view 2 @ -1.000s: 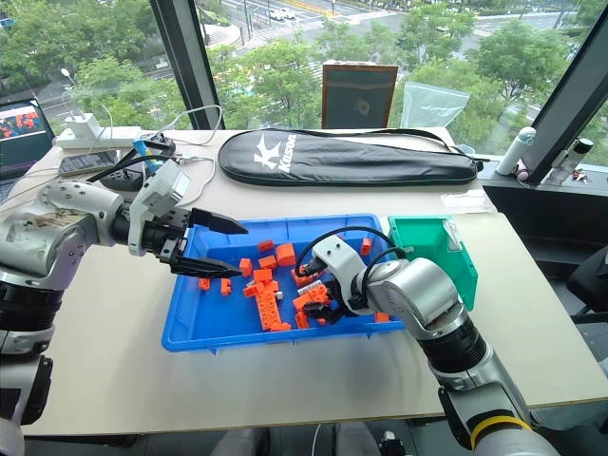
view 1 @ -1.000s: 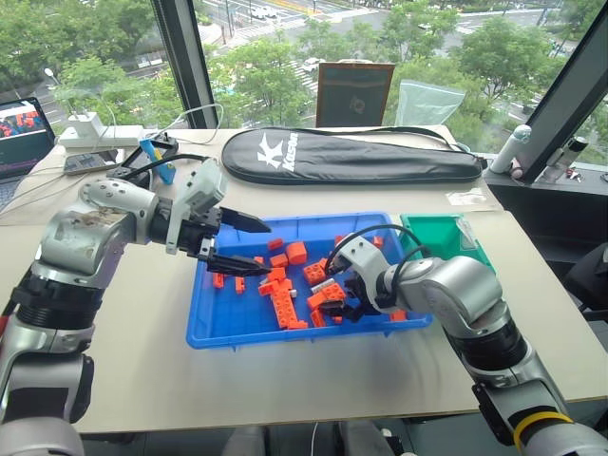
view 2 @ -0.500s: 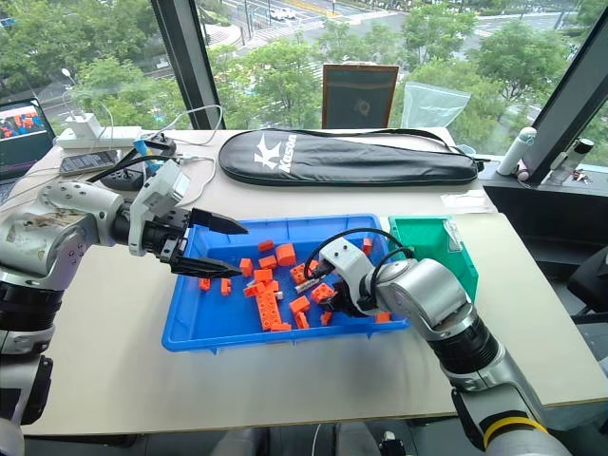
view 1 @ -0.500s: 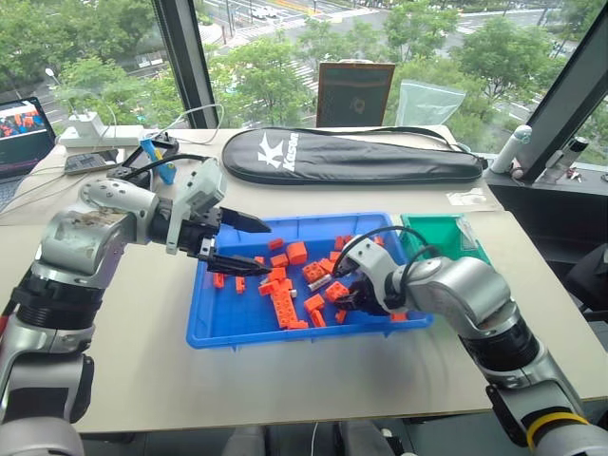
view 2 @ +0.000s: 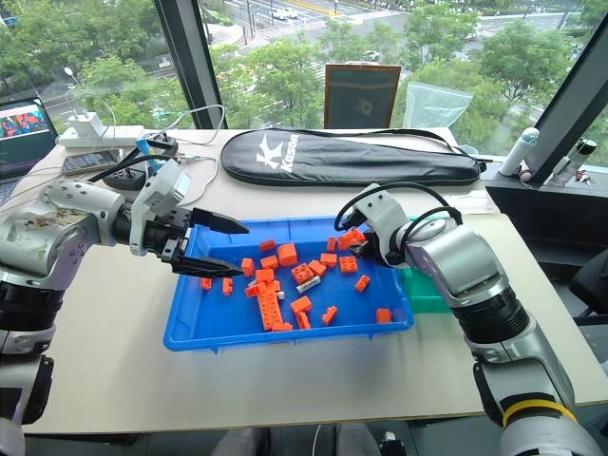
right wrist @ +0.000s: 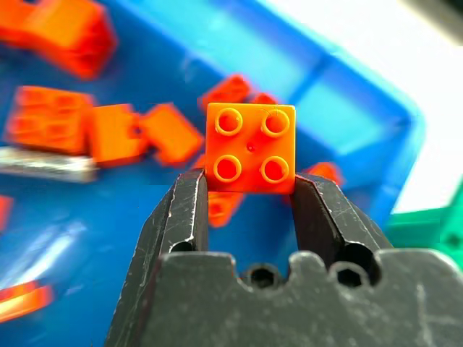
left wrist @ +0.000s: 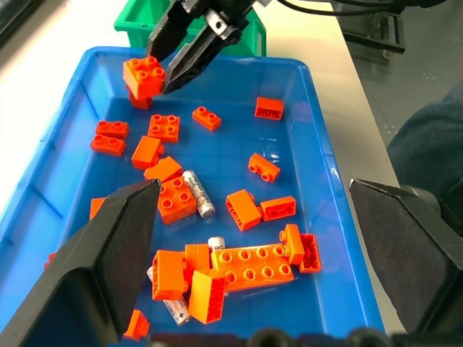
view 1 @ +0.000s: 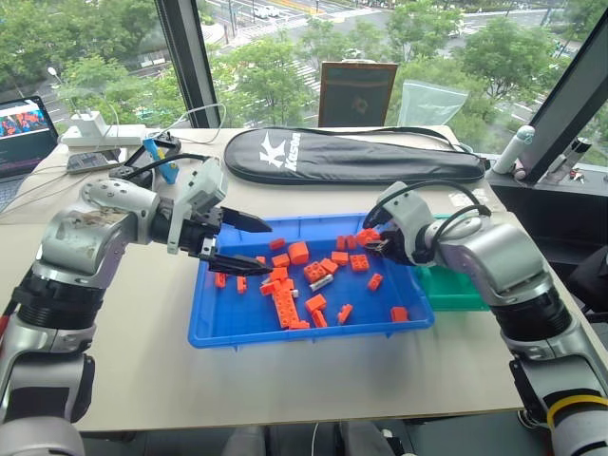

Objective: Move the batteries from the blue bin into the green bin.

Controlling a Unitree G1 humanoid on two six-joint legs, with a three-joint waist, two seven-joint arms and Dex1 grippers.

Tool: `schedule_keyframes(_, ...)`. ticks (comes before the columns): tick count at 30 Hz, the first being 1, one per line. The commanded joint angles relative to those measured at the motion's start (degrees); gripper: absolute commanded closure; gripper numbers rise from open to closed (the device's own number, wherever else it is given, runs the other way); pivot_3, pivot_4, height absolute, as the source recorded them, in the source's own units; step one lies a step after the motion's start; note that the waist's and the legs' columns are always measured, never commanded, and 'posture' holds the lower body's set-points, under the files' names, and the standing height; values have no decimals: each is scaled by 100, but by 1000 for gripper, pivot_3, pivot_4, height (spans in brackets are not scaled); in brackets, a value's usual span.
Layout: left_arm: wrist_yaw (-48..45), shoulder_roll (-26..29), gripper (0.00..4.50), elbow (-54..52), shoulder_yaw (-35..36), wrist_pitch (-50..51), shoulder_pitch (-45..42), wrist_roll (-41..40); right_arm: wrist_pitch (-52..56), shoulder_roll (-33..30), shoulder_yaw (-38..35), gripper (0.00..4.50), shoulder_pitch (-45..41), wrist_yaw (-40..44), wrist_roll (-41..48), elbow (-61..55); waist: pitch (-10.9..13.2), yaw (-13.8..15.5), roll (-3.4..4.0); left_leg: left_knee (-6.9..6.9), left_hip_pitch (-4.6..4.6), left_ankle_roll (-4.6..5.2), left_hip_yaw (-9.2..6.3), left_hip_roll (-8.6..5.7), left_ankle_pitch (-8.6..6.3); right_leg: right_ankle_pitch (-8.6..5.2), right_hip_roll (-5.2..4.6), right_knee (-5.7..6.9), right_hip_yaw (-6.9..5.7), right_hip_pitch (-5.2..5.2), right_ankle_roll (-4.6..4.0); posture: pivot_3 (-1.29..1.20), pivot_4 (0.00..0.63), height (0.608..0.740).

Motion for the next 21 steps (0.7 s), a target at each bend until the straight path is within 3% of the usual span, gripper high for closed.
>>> schedule_keyframes(1, -1, 80, 0, -191, 75, 45, -149, -42, 114, 292, -244, 32, 41, 126, 207, -470, 0, -1, 0, 0, 0, 0, -1, 0, 0, 0, 1, 0, 0, 0, 0, 0, 150, 740)
schedule_keyframes(6, 14, 89, 0, -216, 85, 81, -146, -35, 1367, 1408, -794, 32, 240, -243, 596, -854, 0, -5, 0, 0, 0, 0, -6, 4, 0, 0, 6, 4, 0, 1, 0, 0, 150, 740)
schedule_keyframes(12, 25, 129, 0, -175, 88, 39, -179, 38, 2073, 2367, -947, 32, 394, -1044, 328, -797, 0, 20, 1, 7, 0, 0, -8, -1, 0, 0, 2, 4, -1, 3, 0, 0, 150, 740)
schedule_keyframes(21, -28, 259, 0, -164, 99, 41, -170, 51, 2117, 2428, -619, 32, 363, -1396, 97, -571, 0, 6, 2, 6, 0, 0, -7, 1, 0, 0, 4, 7, -1, 1, 0, 0, 150, 740)
